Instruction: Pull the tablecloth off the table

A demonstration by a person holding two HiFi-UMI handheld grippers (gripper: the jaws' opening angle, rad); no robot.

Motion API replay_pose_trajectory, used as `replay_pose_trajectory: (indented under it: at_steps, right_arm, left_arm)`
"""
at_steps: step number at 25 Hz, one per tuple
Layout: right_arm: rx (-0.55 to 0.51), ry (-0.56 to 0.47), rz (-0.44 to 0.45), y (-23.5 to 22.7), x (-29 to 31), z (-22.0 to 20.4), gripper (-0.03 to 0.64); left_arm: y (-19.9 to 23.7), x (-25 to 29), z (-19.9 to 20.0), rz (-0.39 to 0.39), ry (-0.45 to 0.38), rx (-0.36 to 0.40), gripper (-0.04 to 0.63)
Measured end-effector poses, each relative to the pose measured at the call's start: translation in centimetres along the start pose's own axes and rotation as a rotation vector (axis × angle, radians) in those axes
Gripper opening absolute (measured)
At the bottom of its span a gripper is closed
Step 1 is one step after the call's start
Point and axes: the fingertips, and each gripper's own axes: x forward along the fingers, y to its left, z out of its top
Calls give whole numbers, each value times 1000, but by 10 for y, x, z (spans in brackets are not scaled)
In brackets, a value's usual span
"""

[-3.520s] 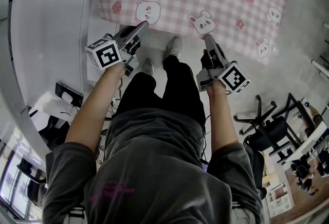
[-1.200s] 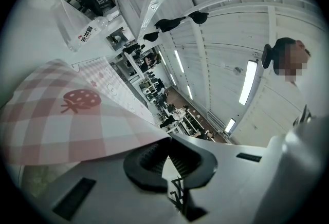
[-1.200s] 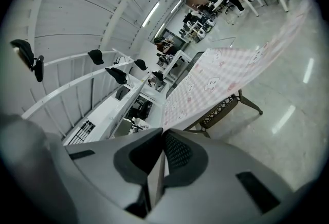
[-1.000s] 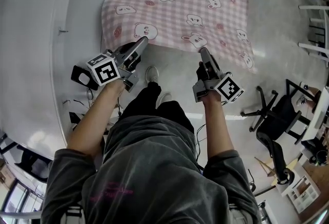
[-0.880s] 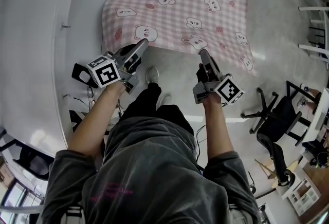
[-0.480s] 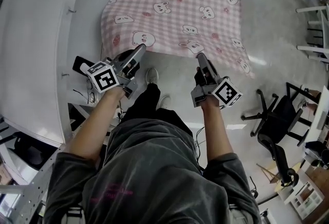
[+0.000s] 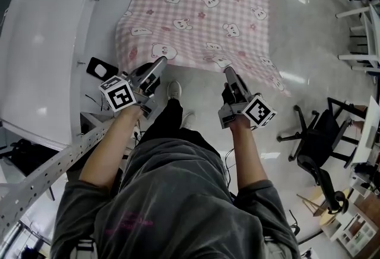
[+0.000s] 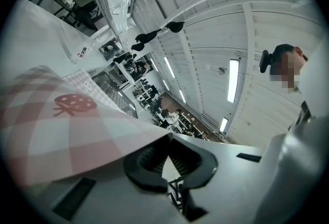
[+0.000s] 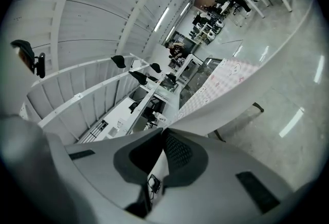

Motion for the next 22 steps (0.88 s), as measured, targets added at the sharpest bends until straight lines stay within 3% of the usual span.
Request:
replay_pose_trajectory:
  at_steps: [4,10,14,18,22]
  right_arm:
    - [-10,-7,-5,5,-15,-9,6]
    - [-36,-8,37,37,-79,-38,6]
    - [-44,-11,42,43,-85,-38,6]
    - [-74,-21,66,71,-109,-36,6]
    - [-90,-4,76,96,-133,-42,6]
  left_arm:
    - [-13,-12,-7,-23,-10,5,2]
    - [-68,-58,-41,-41,-29,41,2]
    - [-77,-60,-39,-56,-30,49,2]
    - [-116,-80,-34,-67,-45,80,2]
    - [-143,-92,-37,-86,-53,48,2]
